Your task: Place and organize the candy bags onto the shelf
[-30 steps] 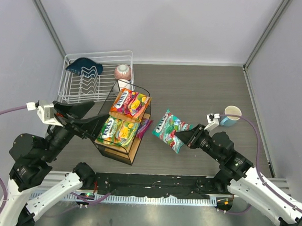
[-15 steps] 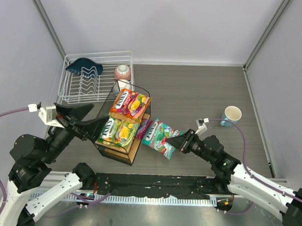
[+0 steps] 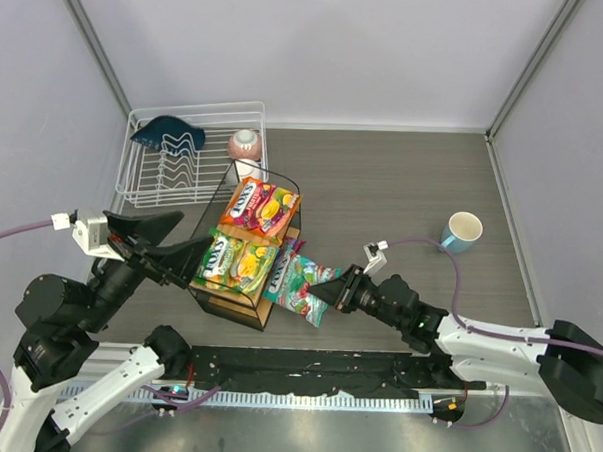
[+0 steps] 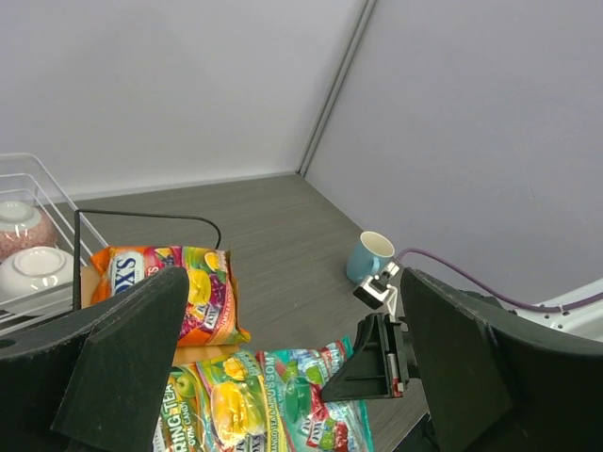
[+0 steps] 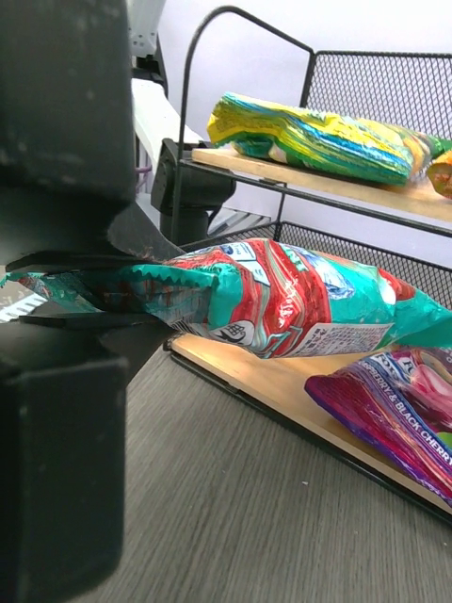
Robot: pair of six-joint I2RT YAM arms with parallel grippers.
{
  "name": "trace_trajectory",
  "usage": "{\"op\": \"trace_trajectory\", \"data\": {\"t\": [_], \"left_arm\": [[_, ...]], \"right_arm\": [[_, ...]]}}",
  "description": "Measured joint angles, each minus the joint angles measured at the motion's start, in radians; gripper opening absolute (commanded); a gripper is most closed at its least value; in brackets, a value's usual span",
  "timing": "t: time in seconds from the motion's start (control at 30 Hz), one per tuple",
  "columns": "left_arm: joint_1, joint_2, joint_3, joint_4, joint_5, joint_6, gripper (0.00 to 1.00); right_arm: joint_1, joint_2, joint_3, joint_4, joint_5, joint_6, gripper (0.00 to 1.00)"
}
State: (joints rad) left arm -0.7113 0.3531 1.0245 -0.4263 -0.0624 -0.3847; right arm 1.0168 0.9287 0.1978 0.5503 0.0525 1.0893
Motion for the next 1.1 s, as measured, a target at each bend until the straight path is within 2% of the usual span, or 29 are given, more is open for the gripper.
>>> {"op": "trace_trajectory", "data": {"t": [0.43, 1.1], "left_arm": [[0.0, -0.033, 0.0, -0.022, -0.02, 0.0, 1.0], [0.0, -0.046, -0.001, -0.061, -0.035, 0.001, 1.0]], "right_arm": [[0.016, 0.303, 0.066, 0.223, 0.012, 0.001, 0.01], [0.067, 0.697, 0.22, 0.527, -0.064, 0.032, 0.01]]}}
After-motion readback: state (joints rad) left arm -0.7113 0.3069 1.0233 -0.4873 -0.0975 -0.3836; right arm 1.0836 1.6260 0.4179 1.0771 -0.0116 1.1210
